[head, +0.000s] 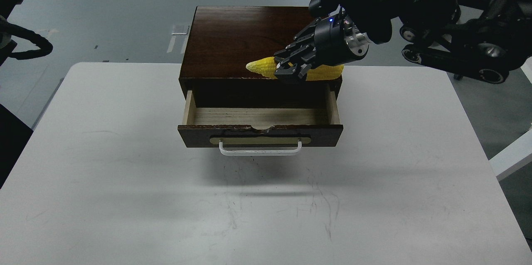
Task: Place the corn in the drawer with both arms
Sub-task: 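Lower the corn into the drawer and open the right hand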
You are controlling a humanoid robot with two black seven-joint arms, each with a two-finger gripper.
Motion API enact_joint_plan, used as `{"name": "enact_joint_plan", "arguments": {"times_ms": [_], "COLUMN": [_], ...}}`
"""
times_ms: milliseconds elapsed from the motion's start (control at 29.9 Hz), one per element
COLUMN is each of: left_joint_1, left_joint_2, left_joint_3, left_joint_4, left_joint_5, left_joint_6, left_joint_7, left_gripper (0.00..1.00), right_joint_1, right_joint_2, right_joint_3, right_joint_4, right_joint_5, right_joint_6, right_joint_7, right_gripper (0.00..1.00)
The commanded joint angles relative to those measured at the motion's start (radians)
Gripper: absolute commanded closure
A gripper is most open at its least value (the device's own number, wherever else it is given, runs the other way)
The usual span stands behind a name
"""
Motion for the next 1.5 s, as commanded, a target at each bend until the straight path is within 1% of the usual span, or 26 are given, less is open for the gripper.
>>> {"name": "enact_joint_plan", "arguments": {"times_ms": [0,201,635,902,936,1003,1136,1270,1337,1404,1470], "left_joint_1": [0.001,0.003,0.007,0.007,0.007,0.007,0.007,0.009,0.009,0.009,0.009], "left_joint_2": [0.0,-0.001,0.02,0.02,0.02,0.02,0.02,0.02,0.02,0.02,0.02], "left_joint_3": [-0.002,-0.002,-0.002,-0.002,-0.002,-0.002,-0.002,-0.002,0.0,0.0,0.0], "left_joint_4": [0.0,0.0,0.0,0.0,0.0,0.0,0.0,0.0,0.0,0.0,0.0], "left_joint_5": [0.0,0.0,0.0,0.0,0.0,0.0,0.0,0.0,0.0,0.0,0.0], "left_joint_6": [0.0,0.0,0.0,0.0,0.0,0.0,0.0,0.0,0.0,0.0,0.0], "left_joint_7": [0.0,0.0,-0.008,-0.008,-0.008,-0.008,-0.008,-0.006,0.0,0.0,0.0], "left_gripper": [0.02,0.02,0.02,0.02,0.02,0.02,0.02,0.02,0.02,0.02,0.02], "right_joint_1": [-0.058,-0.099,-0.176,-0.187,-0.188,-0.188,-0.195,-0.199,-0.199,-0.199,-0.199], "right_joint_2": [0.007,0.059,0.09,0.123,0.123,0.123,0.123,0.123,0.123,0.123,0.123], "right_joint_3": [0.064,0.067,0.064,0.066,0.066,0.067,0.067,0.067,0.067,0.066,0.066], "right_joint_4": [0.005,0.003,-0.015,-0.083,-0.083,-0.081,-0.083,-0.083,-0.083,-0.083,-0.084], "right_joint_5": [0.004,0.006,-0.002,-0.002,0.0,0.003,0.003,0.003,0.003,0.003,0.003], "right_joint_6": [0.003,0.005,0.003,0.0,-0.005,-0.005,-0.006,-0.005,-0.005,-0.005,-0.005], "right_joint_7": [0.001,0.001,-0.006,-0.006,-0.006,-0.005,-0.005,-0.005,-0.005,-0.005,-0.005], "right_gripper": [1.0,1.0,1.0,1.0,0.94,0.91,0.87,0.86,0.75,0.7,0.69]}}
